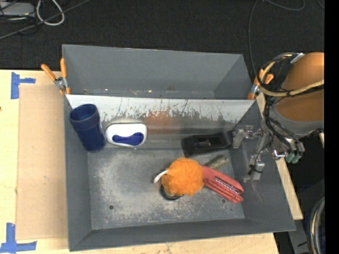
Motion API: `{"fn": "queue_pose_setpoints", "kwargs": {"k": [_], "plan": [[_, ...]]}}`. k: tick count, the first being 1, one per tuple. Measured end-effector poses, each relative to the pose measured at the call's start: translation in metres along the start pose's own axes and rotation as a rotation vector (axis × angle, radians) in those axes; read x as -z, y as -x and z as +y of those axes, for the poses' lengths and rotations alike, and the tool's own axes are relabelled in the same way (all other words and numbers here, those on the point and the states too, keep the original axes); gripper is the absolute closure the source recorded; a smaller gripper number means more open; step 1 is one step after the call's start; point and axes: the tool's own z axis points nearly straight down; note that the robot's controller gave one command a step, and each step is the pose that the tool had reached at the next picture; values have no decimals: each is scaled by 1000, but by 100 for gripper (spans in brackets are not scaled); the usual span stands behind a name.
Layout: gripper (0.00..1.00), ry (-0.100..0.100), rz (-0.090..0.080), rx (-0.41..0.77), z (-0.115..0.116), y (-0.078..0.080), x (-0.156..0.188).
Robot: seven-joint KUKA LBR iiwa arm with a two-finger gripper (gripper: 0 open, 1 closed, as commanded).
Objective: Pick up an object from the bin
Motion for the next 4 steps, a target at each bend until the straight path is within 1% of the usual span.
{"fn": "queue_pose_setpoints", "kwargs": {"k": [1, 2, 3, 4], "plan": [[0, -1, -8, 4, 1, 2, 4], [0, -2, -11, 27, -25, -3, -77], [0, -1, -14, -29, -40, -24, -78], [0, 2, -2, -173, -28, -43, -113]]}}
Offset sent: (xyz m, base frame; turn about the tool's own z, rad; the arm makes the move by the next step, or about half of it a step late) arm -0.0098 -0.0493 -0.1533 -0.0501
